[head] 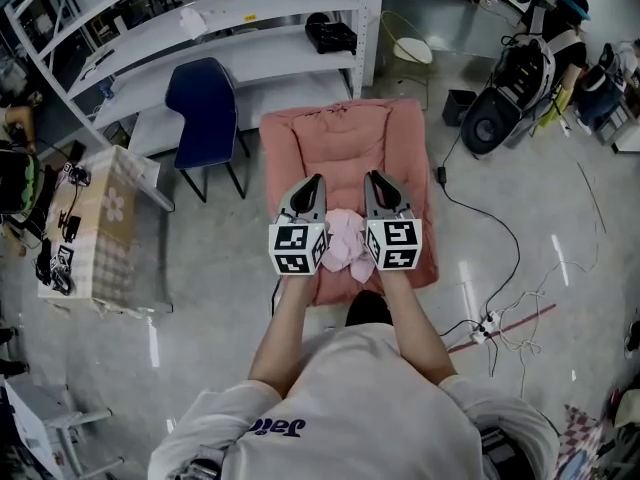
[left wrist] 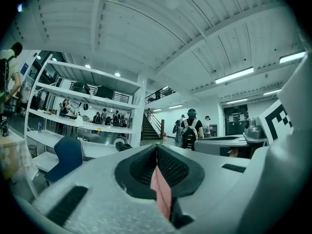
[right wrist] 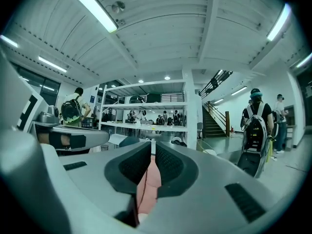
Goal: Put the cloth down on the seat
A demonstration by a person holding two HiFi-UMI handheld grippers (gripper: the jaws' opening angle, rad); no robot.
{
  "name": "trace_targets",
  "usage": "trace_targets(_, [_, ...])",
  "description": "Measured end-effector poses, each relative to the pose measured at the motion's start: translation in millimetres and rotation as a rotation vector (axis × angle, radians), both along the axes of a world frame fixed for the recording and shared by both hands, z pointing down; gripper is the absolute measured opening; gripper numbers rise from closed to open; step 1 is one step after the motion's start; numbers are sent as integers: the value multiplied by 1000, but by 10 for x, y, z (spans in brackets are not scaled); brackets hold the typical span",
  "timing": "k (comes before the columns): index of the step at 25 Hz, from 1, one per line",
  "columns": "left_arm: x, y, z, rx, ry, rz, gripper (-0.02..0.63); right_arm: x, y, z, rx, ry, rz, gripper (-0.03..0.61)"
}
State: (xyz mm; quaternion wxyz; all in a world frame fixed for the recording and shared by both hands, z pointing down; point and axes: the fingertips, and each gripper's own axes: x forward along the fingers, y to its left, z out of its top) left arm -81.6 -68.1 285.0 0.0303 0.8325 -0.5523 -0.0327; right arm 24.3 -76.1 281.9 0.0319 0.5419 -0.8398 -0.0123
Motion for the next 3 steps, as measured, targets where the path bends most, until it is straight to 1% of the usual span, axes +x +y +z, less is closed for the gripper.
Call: trace_targets(3, [30, -177, 100, -14, -8, -4, 15, 61, -180, 77, -10, 3, 5, 40])
